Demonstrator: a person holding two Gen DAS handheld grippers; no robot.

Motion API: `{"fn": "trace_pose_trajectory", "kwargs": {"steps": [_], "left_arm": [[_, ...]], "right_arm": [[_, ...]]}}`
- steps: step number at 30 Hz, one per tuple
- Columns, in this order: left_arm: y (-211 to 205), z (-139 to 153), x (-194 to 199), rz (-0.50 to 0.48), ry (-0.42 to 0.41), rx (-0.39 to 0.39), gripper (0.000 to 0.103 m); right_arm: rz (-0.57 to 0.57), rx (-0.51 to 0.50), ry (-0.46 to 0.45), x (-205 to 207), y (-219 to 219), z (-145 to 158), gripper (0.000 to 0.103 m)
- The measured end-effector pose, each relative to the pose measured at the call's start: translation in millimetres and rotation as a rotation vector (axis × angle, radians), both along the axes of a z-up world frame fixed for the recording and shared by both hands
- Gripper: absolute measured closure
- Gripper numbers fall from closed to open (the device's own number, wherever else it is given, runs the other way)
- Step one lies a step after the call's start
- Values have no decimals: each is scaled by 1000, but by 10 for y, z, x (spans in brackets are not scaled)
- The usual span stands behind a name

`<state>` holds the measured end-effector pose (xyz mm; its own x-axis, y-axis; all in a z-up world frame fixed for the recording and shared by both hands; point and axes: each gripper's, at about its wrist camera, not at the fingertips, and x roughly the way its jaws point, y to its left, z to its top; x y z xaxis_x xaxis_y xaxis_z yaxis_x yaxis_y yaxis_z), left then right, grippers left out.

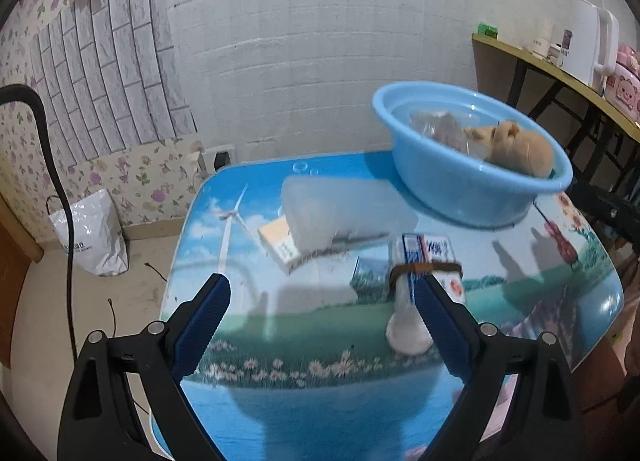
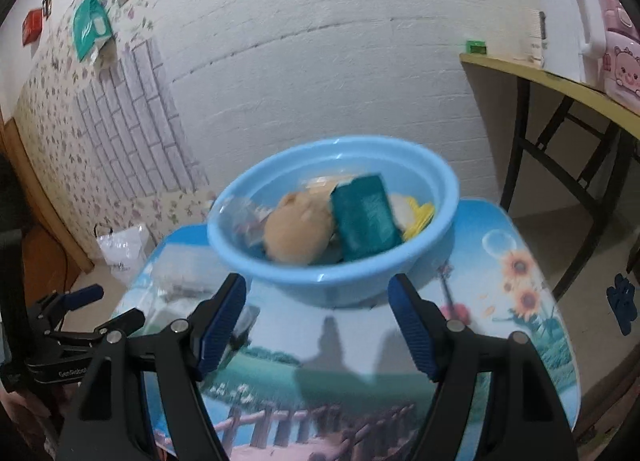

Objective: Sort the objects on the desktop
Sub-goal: 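Withdraw both tools from the basin back over the table, then grasp the round white disc with the left tool while the right tool approaches the floss box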

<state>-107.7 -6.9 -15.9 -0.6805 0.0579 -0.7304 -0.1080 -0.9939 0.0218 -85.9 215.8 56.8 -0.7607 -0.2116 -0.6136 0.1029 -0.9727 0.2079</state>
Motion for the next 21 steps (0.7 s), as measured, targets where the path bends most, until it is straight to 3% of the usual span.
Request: {"fn": "trace_pose_trajectory", "kwargs": {"steps": [8, 21], "left_arm": [[-14, -294, 142, -25, -58, 47, 10], [331, -588, 75, -168, -110, 71, 10]], "right_arm": [[77, 23, -62, -13, -287, -173, 29], [63, 52, -112, -151, -391, -348, 29]]}}
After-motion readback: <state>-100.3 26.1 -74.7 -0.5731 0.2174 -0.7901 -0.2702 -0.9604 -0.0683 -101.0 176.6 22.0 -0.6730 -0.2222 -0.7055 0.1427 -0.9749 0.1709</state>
